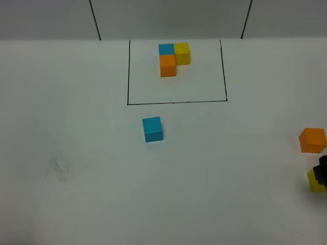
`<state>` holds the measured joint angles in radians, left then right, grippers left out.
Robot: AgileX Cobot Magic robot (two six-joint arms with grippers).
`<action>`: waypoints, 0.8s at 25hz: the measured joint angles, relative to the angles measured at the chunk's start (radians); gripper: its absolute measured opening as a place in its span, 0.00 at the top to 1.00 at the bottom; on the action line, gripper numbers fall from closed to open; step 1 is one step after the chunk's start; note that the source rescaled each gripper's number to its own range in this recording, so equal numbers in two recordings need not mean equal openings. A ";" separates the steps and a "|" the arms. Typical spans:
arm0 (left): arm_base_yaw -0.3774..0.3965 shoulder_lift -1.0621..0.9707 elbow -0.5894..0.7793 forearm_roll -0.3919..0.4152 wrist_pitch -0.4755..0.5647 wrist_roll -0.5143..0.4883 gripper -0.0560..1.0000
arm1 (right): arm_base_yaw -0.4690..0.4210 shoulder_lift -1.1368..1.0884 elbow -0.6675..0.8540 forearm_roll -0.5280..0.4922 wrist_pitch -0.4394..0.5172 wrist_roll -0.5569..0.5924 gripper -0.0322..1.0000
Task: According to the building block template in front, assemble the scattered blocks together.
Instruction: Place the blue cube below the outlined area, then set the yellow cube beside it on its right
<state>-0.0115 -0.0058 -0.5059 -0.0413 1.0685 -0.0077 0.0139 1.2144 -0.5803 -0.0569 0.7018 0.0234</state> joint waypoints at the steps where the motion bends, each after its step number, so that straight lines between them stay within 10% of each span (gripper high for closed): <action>1: 0.000 0.000 0.000 0.000 0.000 0.000 0.95 | 0.000 0.020 0.000 0.001 -0.015 0.000 0.04; 20: 0.000 0.000 0.000 0.000 0.000 0.000 0.95 | 0.000 0.182 0.000 0.000 -0.165 0.029 0.04</action>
<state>-0.0115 -0.0058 -0.5059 -0.0413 1.0685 -0.0077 0.0139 1.3968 -0.5803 -0.0567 0.5363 0.0526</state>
